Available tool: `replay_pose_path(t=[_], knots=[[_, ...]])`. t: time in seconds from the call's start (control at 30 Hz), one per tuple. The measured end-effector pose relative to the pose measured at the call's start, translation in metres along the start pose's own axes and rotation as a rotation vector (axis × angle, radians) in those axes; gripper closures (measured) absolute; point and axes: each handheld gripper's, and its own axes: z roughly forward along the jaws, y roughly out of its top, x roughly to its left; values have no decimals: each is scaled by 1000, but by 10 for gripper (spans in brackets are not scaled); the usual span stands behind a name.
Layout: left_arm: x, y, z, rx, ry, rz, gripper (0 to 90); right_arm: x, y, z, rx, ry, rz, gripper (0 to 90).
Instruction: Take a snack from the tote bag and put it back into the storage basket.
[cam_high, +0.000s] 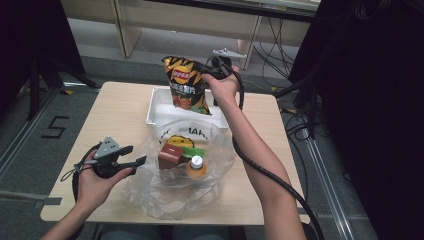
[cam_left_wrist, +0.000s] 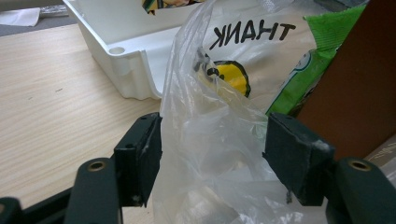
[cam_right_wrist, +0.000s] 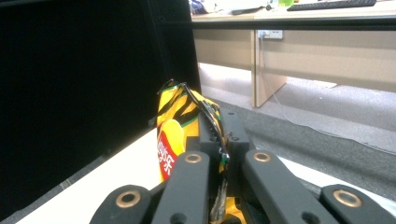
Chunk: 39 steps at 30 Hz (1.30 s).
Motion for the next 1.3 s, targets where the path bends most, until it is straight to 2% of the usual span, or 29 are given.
replay_pose_path(t=[0.07,0.1,0.37,0.4,0.6,0.67,0.77,0.83,0.87,1.03,1.07,1.13,1.2,1.27,1.3], knots=[[-1,-1,1,-1,0,-16,361,0,-2,2,5,-7,0,900],[0,-1,1,0,-3,-3,362,-1,-4,4,11,-6,5,900],[-1,-1,1,1,-3,-4,362,-6,-9,14,20,-17,-4,899],[-1,-2,1,3,-1,-3,362,-6,-10,16,35,-15,16,899],[-1,-1,0,1,0,-2,362,-10,-15,22,48,-19,20,899],[0,-2,0,3,-5,1,362,-12,-16,24,48,-16,2,899],[-1,-2,1,4,-3,-7,362,-11,-17,26,54,-19,21,899],[-1,-2,1,3,-3,-1,362,-12,-19,28,55,-20,13,899],[-1,-2,1,3,-2,-3,362,-11,-20,29,59,-19,28,899],[-1,-2,0,6,-3,-2,362,-15,-24,33,70,-20,9,899],[-1,-2,0,5,-4,-1,362,-15,-27,35,79,-27,25,898],[-1,-2,0,4,-8,-1,362,-16,-28,36,85,-23,26,898],[0,-2,0,4,-9,-4,362,-19,-33,39,92,-28,3,897],[-1,-2,1,5,-8,-12,362,-19,-34,40,96,-29,22,898],[-1,-2,0,6,-7,1,362,-21,-37,41,93,-37,15,897]])
